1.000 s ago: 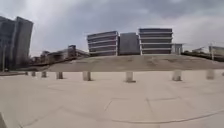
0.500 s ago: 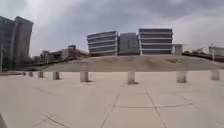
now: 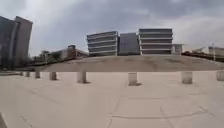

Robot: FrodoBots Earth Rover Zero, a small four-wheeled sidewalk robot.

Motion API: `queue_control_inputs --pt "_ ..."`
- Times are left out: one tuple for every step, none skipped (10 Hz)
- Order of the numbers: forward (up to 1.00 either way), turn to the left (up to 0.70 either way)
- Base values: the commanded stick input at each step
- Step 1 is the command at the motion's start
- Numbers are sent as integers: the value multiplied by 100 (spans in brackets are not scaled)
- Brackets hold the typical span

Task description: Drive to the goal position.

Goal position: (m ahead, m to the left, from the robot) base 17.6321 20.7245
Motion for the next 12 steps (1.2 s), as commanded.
queue_control_inputs --pt "70 0" --pt "70 0" --pt "70 0" --pt "70 0" --pt "70 0" --pt "70 0" --pt "70 0" --pt "70 0" --pt "70 0" --pt "70 0" --pt "70 0" --pt "70 0"
